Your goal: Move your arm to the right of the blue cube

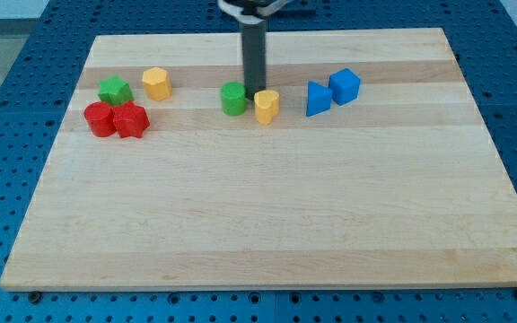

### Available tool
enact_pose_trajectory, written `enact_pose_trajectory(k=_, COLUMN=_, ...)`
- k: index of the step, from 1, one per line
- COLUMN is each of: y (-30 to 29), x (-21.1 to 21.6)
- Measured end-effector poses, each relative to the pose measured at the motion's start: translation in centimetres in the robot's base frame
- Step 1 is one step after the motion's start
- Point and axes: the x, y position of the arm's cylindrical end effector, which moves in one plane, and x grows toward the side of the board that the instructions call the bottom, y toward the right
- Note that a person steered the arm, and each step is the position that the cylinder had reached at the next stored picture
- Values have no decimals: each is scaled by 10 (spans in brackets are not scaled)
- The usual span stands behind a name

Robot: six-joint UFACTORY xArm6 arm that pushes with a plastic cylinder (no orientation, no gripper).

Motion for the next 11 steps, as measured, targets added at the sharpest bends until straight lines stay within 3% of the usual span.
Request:
enact_pose_trajectory(k=3, y=-75, x=23)
enact_pose_trajectory(k=5, y=-50, x=34)
enact_pose_trajectory(k=6, y=-38, x=60)
enact_pose_trajectory(k=9, y=99, x=73)
enact_pose_trajectory(k=11, y=170, x=33)
